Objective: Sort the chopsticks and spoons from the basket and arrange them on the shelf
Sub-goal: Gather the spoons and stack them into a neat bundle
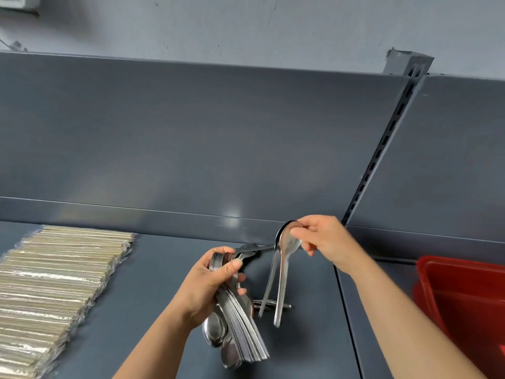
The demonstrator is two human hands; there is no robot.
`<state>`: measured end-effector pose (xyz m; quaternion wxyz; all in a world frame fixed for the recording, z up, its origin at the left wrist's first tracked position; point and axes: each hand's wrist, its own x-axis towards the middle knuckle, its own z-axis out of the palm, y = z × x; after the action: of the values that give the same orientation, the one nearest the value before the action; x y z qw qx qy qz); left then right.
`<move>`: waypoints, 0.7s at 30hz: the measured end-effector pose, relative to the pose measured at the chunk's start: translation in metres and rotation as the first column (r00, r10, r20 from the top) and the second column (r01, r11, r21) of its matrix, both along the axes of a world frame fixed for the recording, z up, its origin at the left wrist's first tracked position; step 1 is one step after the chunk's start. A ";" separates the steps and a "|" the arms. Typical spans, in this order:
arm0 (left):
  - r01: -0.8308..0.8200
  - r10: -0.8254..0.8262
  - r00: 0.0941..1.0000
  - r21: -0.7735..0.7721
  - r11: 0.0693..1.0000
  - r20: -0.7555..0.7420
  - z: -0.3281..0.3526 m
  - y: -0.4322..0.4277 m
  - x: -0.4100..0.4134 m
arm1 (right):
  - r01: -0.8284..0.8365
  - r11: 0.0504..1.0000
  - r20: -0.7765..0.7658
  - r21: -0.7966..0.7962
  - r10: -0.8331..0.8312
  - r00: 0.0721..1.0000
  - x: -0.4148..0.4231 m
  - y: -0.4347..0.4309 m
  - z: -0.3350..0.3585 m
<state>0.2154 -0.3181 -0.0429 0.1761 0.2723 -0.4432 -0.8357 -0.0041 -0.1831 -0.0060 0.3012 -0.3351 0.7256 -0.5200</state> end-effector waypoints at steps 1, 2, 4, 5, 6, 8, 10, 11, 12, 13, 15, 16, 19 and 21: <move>0.028 -0.028 1.000 0.013 1.000 -0.007 0.001 0.003 -0.001 | -0.064 0.998 0.026 0.027 0.063 0.998 0.008 -0.003 -0.001; 0.060 -0.059 0.998 0.035 0.998 -0.023 0.001 0.006 -0.002 | -0.116 0.992 0.054 0.050 0.113 0.992 0.016 -0.006 -0.003; 0.124 -0.122 0.991 0.044 0.991 -0.045 0.000 0.012 -0.002 | -0.195 0.977 0.093 0.088 0.187 0.978 0.032 -0.013 -0.010; 0.151 -0.150 0.988 0.015 0.988 -0.033 0.000 0.015 -0.001 | -0.223 0.969 0.102 0.106 0.212 0.972 0.040 -0.015 -0.013; 0.172 -0.173 0.985 -0.021 0.985 -0.013 -0.001 0.018 0.000 | -0.243 0.963 0.112 0.115 0.230 0.967 0.047 -0.017 -0.017; 0.196 -0.195 0.981 -0.063 0.979 0.016 -0.002 0.021 0.003 | -0.261 0.960 0.158 0.102 0.244 0.957 0.059 -0.019 -0.023; 0.193 -0.192 0.981 -0.076 0.978 0.031 -0.003 0.023 0.007 | -0.241 0.968 0.213 0.072 0.221 0.952 0.068 -0.019 -0.029; 0.188 -0.185 0.982 -0.087 0.978 0.042 -0.004 0.023 0.009 | -0.226 0.972 0.236 0.059 0.207 0.950 0.071 -0.018 -0.031; 0.178 -0.173 0.983 -0.094 0.980 0.056 -0.006 0.023 0.011 | -0.221 0.974 0.250 0.051 0.202 0.947 0.074 -0.017 -0.033; 0.159 -0.153 0.986 -0.092 0.983 0.067 -0.009 0.023 0.013 | -0.223 0.974 0.258 0.045 0.204 0.944 0.076 -0.015 -0.034; 0.102 -0.097 0.992 -0.060 0.993 0.078 -0.015 0.022 0.017 | -0.216 0.975 0.260 0.049 0.196 0.945 0.082 -0.013 -0.036; 0.064 -0.061 0.996 -0.043 0.997 0.070 -0.018 0.022 0.018 | -0.206 0.976 0.241 0.068 0.184 0.953 0.084 -0.011 -0.036; -0.077 0.078 0.997 -0.043 0.996 0.021 -0.021 0.021 0.020 | -0.238 0.956 0.156 0.173 0.212 0.965 0.094 -0.006 -0.035; -0.175 0.177 0.984 -0.099 0.980 0.008 -0.024 0.018 0.020 | -0.314 0.923 0.178 0.221 0.278 0.944 0.102 -0.002 -0.034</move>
<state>0.2358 -0.2998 -0.0671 0.2586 0.3086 -0.4593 -0.7918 0.0974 -0.1855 -0.0397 0.4669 -0.3627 0.7020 -0.3971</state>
